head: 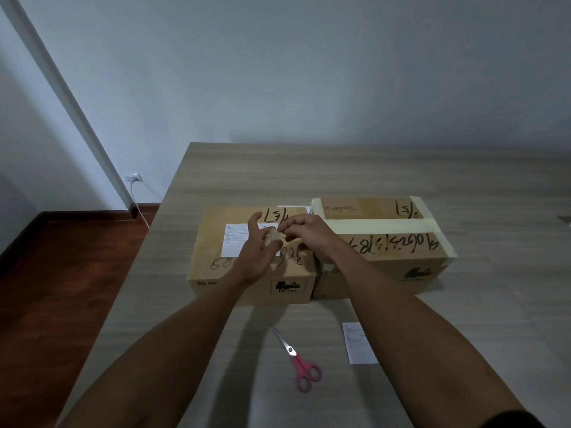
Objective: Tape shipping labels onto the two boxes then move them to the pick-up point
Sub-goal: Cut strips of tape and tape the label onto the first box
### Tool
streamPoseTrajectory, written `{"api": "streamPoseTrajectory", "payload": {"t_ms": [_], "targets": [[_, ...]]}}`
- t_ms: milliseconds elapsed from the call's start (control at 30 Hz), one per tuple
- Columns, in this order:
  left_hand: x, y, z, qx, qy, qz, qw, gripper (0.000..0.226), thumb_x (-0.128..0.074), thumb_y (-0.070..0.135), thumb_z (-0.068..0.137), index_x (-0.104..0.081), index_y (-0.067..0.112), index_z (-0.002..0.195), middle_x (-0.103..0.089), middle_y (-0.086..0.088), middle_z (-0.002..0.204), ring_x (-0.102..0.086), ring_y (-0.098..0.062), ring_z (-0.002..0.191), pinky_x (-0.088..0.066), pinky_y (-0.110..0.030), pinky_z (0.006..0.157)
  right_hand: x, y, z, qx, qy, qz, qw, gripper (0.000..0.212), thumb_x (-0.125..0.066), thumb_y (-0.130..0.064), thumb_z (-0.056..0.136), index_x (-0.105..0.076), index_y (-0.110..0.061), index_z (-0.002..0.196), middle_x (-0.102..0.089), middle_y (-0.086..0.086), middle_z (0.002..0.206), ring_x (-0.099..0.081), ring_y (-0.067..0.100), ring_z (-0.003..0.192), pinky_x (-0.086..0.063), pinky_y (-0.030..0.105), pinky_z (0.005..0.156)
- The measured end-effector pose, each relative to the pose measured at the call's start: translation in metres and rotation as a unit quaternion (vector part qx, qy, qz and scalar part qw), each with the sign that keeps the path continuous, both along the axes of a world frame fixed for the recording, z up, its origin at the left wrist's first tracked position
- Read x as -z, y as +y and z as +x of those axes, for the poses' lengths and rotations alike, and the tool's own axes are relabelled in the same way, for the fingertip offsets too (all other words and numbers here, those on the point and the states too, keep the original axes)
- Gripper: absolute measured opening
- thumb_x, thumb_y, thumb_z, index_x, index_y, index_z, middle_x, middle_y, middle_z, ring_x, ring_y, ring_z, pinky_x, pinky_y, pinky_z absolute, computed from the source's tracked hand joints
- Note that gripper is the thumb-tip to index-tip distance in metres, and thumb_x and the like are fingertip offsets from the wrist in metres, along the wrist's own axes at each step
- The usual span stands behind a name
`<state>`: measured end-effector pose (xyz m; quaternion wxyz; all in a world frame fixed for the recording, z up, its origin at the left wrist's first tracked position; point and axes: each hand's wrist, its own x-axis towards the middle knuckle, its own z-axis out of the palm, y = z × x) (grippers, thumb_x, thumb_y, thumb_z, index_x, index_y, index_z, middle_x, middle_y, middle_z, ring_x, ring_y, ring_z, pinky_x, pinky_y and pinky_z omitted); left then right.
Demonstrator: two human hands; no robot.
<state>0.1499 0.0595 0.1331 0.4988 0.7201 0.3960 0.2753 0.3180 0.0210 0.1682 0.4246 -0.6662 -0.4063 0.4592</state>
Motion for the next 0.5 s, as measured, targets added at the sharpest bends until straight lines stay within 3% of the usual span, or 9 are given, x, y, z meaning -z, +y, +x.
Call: {"api": "streamPoseTrajectory", "payload": {"t_ms": [67,167,300,400,500], "targets": [[0.003,0.002,-0.002,0.0,0.003,0.012,1.0,0.082,-0.063,0.017,0.099,-0.007,0.024,0.159,-0.061,-0.01,0.137,-0.066,-0.012,0.11,-0.052,-0.037,0.093,0.001,-0.001,-0.001,0.005,0.013,0.002,1.0,0.02,-0.062,-0.008,0.094,-0.077,-0.019,0.104,-0.074,-0.001,0.107,-0.07,0.014,0.094,-0.052,0.03,0.063],[0.004,0.003,-0.005,0.001,0.011,0.03,1.0,0.097,-0.077,0.017,0.09,-0.01,0.028,0.159,-0.044,-0.01,0.152,-0.054,-0.023,0.131,-0.053,-0.045,0.103,0.002,-0.001,-0.003,-0.004,0.043,0.0,0.999,0.041,-0.07,-0.004,0.09,-0.066,-0.019,0.128,-0.073,0.003,0.115,-0.071,0.017,0.096,-0.056,0.032,0.065],[0.007,0.006,-0.006,-0.001,0.023,0.047,0.999,0.102,-0.082,0.011,0.085,-0.013,0.018,0.16,-0.041,0.001,0.147,-0.051,-0.017,0.129,-0.049,-0.031,0.1,0.006,-0.003,-0.004,-0.023,0.049,0.006,0.999,0.048,-0.071,0.006,0.087,-0.068,-0.014,0.13,-0.071,0.01,0.111,-0.07,0.021,0.087,-0.057,0.029,0.066],[0.011,0.009,-0.008,-0.013,0.033,0.043,0.998,0.101,-0.084,0.016,0.084,-0.018,0.013,0.16,-0.036,-0.004,0.158,-0.047,-0.021,0.138,-0.048,-0.036,0.105,0.009,-0.003,-0.003,-0.034,0.041,0.013,0.998,0.053,-0.071,0.006,0.085,-0.069,-0.018,0.132,-0.069,0.01,0.108,-0.068,0.021,0.085,-0.058,0.03,0.07],[0.013,0.011,-0.007,-0.021,0.063,0.067,0.996,0.094,-0.083,0.019,0.085,-0.025,0.009,0.158,-0.033,-0.005,0.16,-0.041,-0.017,0.138,-0.04,-0.028,0.102,0.009,-0.003,-0.002,-0.048,0.033,0.018,0.998,0.053,-0.073,0.005,0.083,-0.071,-0.021,0.13,-0.068,0.01,0.106,-0.069,0.02,0.082,-0.06,0.03,0.074]]}}
